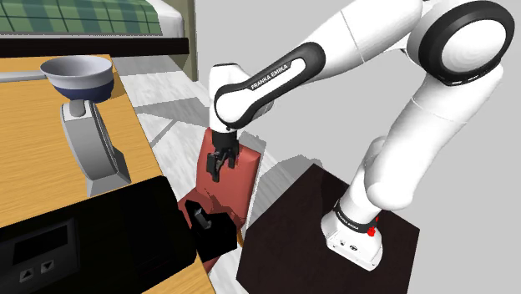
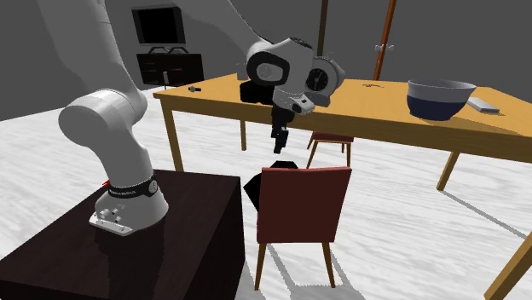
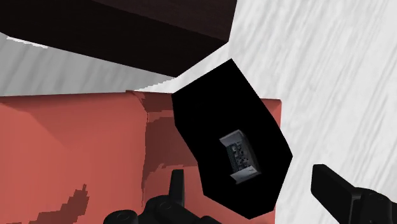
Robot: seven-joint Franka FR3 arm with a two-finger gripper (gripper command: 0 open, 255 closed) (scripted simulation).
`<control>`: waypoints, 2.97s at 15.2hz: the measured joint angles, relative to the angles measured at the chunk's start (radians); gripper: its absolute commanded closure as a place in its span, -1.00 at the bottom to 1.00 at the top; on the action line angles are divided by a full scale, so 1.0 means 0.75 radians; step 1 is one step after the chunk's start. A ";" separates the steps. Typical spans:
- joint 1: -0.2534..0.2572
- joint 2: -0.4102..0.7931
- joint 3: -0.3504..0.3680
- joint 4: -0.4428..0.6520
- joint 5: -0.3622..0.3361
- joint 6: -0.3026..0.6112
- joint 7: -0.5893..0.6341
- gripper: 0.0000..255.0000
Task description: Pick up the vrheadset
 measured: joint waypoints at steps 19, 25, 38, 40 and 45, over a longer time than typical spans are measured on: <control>0.145 0.703 0.103 0.270 0.043 0.272 -0.011 -1.00; 0.148 0.747 0.099 0.281 0.041 0.307 -0.020 1.00; 0.141 0.661 0.106 0.258 0.045 0.242 -0.005 1.00; 0.136 0.628 0.108 0.252 0.046 0.216 -0.001 1.00; 0.131 0.546 0.115 0.241 0.051 0.147 0.018 1.00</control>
